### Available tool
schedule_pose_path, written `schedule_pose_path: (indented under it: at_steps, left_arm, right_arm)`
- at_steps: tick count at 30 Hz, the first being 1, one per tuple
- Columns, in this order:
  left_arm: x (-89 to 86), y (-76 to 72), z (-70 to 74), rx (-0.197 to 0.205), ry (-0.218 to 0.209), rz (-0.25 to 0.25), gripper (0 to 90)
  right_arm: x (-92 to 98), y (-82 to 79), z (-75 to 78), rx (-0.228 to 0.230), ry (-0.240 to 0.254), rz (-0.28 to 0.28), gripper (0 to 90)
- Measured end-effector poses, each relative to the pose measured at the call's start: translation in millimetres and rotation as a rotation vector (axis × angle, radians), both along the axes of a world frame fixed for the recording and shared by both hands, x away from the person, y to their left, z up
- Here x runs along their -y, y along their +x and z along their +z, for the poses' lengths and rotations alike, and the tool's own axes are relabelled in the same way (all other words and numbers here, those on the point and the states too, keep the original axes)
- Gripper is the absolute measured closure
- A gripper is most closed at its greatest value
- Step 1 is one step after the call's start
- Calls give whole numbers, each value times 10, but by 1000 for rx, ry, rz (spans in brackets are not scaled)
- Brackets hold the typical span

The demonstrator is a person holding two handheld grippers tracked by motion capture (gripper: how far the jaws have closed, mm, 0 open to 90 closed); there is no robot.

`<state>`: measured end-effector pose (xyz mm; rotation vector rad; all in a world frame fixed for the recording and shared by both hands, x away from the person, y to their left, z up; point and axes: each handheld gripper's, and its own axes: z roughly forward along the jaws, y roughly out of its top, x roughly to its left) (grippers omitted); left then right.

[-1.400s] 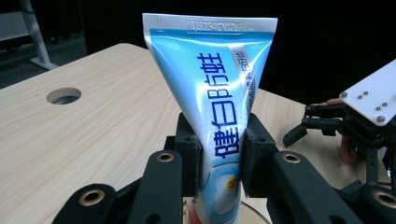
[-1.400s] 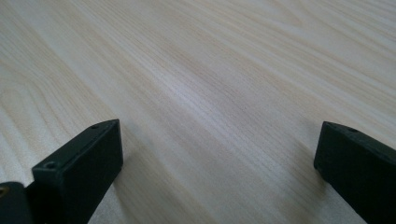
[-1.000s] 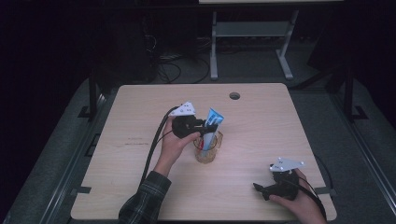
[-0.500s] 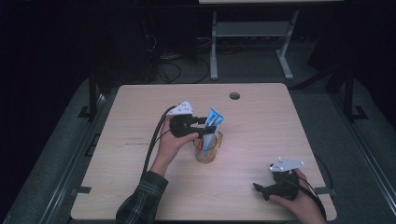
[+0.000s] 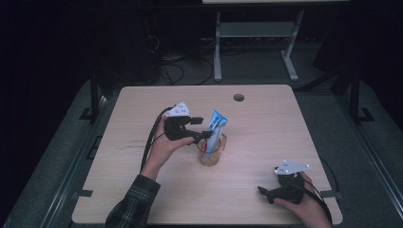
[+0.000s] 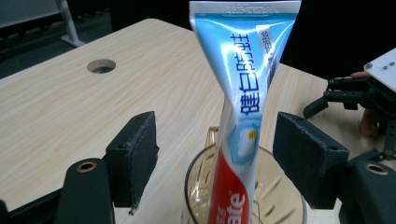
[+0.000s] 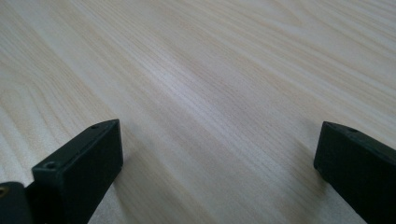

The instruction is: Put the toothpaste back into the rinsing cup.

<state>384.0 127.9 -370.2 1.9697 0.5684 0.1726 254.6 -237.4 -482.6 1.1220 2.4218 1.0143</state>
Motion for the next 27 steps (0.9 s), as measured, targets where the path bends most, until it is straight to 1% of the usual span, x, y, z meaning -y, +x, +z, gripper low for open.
schedule_pose_path:
  at_steps: [1, 5, 9, 12, 20, 27]
  left_arm:
    - [-37, -3, 13, -5, 8, 6, 300]
    - [-132, -26, 37, -18, 20, 21, 290]
    - [-253, -56, 59, -23, 31, 39, 284]
    - [-328, -82, 61, -27, 27, 52, 283]
    - [-500, -173, 19, -29, 39, 72, 276]
    - [-665, -289, -23, -30, 50, 102, 270]
  right_arm:
    - [0, 0, 0, 1, 0, 0, 5]
    - [0, 1, 0, 0, 0, 0, 5]
    - [-1, 6, -1, 1, 1, -2, 5]
    - [0, 8, -1, 1, 1, -2, 5]
    - [0, 7, -1, 1, 1, -1, 5]
    - [0, 15, -1, 3, -1, 5, 5]
